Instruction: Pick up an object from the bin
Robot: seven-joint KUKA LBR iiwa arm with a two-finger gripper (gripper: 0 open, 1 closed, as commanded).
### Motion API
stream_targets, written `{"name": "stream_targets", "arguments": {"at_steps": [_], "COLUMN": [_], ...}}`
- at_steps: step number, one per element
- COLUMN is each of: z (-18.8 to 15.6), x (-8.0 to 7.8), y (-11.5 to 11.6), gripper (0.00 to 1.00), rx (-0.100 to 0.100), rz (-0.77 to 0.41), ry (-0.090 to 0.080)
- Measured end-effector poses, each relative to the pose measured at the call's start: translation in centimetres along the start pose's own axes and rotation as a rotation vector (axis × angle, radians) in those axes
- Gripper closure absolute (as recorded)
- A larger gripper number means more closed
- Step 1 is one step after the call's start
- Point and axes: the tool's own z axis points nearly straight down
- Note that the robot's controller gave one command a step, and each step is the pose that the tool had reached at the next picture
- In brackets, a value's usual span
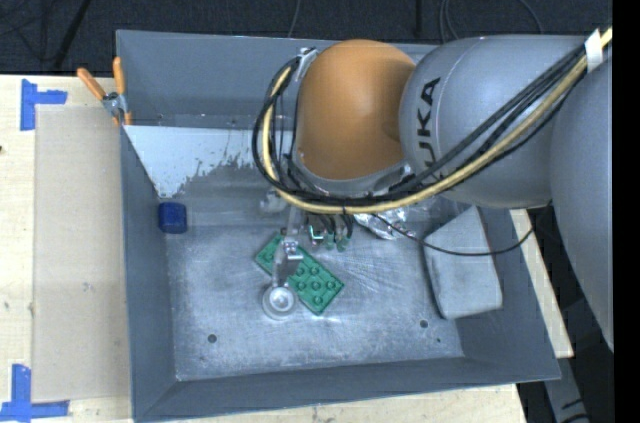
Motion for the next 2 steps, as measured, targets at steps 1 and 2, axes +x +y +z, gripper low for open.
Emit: {"name": "stream_targets", "arguments": {"at_steps": [1,2], "z": [10.9,8.9], "x": [-1.5,-1.2], "y": [-6.0,-7.8], "gripper": [0.0,0.0], "rx": [-0.005,0.0], "rz": [-0.31,-0.127], "ry": [-0.012,-0.011]}}
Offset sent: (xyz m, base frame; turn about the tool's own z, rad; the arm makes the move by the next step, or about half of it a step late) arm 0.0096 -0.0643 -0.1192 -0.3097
